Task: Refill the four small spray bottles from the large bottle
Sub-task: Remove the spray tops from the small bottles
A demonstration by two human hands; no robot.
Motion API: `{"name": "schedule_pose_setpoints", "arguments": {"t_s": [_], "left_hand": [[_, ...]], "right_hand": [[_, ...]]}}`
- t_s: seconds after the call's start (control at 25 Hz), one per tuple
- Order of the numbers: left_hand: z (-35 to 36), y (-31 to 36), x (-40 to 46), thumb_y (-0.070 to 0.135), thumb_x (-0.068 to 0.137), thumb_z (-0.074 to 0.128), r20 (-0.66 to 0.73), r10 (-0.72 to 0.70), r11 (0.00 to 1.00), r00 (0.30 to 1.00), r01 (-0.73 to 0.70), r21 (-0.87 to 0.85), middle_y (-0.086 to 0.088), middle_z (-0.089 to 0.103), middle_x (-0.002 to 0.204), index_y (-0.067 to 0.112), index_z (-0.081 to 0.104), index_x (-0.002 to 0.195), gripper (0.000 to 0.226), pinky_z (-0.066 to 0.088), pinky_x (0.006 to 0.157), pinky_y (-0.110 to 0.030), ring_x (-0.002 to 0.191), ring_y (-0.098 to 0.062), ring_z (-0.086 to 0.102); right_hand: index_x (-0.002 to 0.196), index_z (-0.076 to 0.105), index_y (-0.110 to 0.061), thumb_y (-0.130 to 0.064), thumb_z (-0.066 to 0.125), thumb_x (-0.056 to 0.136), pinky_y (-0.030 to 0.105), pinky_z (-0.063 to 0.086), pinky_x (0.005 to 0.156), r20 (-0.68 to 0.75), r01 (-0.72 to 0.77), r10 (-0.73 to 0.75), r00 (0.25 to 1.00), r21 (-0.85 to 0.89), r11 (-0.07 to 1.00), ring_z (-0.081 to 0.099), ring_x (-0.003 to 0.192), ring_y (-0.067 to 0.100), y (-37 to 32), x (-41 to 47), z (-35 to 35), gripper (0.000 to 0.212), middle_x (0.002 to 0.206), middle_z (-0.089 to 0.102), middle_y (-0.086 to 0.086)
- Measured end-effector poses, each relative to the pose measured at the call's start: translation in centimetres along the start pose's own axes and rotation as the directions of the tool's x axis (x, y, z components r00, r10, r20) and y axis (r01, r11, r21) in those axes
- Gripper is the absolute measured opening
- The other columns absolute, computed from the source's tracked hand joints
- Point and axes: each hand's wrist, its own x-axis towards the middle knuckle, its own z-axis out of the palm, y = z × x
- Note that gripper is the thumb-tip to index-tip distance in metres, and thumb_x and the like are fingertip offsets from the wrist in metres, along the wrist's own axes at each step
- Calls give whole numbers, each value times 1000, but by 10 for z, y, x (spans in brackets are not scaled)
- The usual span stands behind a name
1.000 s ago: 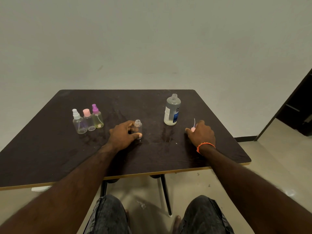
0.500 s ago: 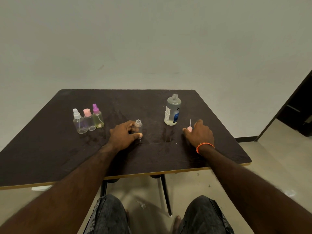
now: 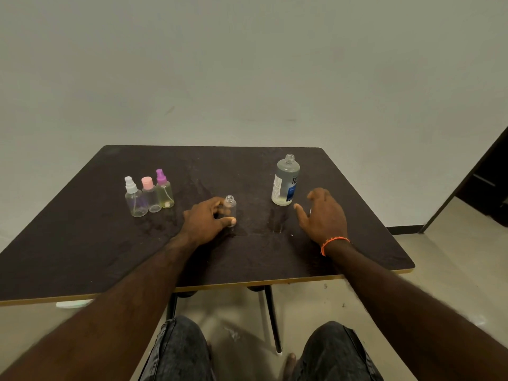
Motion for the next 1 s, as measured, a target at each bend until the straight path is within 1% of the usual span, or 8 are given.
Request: {"name": "schedule_pose_setpoints", "arguments": {"t_s": [0.08,0.16,0.28,0.36,0.64,0.8,0.88,1.0], "left_hand": [[-1,2,-1,48,83,81,-11,6,1000,1000,-5,20,19,72,104,38,65,119,41,35,103,-43,105,-8,63],[-1,4,1,50,83,80,-39,18,998,999,-15,65,19,72,102,38,65,122,43,35,101,-42,103,-7,61],[-2,2,12,51,82,79,-72,3,995,997,4,101,20,73,95,40,66,121,43,36,100,-41,103,-6,65],[-3,1,22,50,84,78,-76,7,990,997,3,138,18,74,98,38,65,124,44,34,97,-38,106,-7,66],[2,0,68,39,93,69,-146,-5,973,989,39,229,10,76,110,38,61,134,43,28,90,-37,114,-18,66],[5,-1,82,38,95,68,-134,-24,978,991,51,203,10,75,112,39,59,138,44,24,90,-37,114,-17,65],[4,-3,83,42,93,68,-90,-24,976,996,43,215,10,74,115,40,53,144,53,28,93,-40,118,-18,63],[-3,3,74,45,89,73,-37,-65,966,997,72,247,6,61,141,30,29,160,85,29,109,-51,138,-21,46]], "right_hand": [[105,57,-18,-39,64,91,35,54,74,62,204,-206,977,40,978,62,87,20,-18,1,0,26,106,62,4],[107,55,-21,-34,61,93,34,54,76,160,265,-288,944,148,953,61,86,17,-44,3,4,20,102,63,0],[120,56,-23,-30,63,92,36,54,81,297,195,-295,908,323,926,63,88,14,-85,12,27,29,94,66,-6],[128,58,-21,-28,66,90,33,52,89,341,108,-248,907,380,919,66,98,15,-106,23,48,40,102,71,-5],[117,68,-21,-21,67,83,18,50,83,378,-110,-107,920,510,853,67,89,6,-129,70,93,34,103,74,-5],[119,66,-22,-25,67,85,27,55,85,386,-126,-110,916,537,834,68,90,8,-124,81,103,34,104,73,-4],[122,63,-22,-26,68,85,30,57,86,404,-137,-111,908,535,834,69,90,10,-123,82,103,38,107,72,-4],[129,54,-22,-22,67,83,35,57,84,349,-137,-63,935,520,843,66,87,12,-124,75,91,48,107,66,-7]]}}
